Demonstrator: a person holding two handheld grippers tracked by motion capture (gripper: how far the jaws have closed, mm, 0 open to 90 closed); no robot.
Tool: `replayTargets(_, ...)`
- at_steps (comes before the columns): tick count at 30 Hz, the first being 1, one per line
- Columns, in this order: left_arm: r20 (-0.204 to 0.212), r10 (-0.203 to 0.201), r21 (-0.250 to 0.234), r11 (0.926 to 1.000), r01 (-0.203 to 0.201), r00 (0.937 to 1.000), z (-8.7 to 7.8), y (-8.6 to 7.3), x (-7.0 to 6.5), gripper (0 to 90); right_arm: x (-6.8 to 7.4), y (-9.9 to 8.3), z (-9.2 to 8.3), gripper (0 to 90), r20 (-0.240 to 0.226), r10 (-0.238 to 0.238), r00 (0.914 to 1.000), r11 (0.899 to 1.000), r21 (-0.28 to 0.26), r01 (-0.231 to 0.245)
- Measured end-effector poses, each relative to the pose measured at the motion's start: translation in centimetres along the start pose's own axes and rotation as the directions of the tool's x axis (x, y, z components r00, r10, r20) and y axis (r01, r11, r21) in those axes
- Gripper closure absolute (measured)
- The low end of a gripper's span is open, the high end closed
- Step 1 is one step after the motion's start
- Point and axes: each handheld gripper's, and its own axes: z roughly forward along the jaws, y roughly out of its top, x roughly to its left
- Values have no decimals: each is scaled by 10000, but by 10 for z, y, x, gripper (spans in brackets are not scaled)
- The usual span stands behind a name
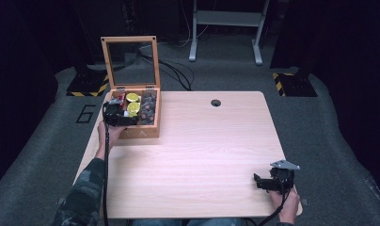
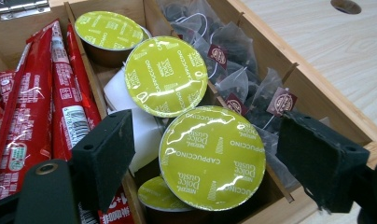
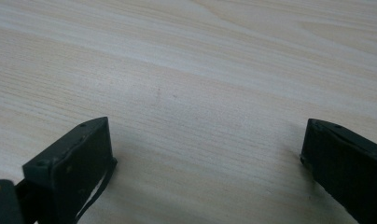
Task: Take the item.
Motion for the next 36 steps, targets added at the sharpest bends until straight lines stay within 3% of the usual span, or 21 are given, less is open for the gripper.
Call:
replayTargets(17, 88, 159, 238, 9996, -161, 9998, 5, -1, -2, 369, 0, 0, 0, 16, 30, -27, 10000, 10000, -87, 27)
replayTargets(36, 174, 86, -274, 9996, -81, 9998, -9, 2, -4, 378, 0, 0, 0, 17, 23, -28, 10000, 10000, -85, 28)
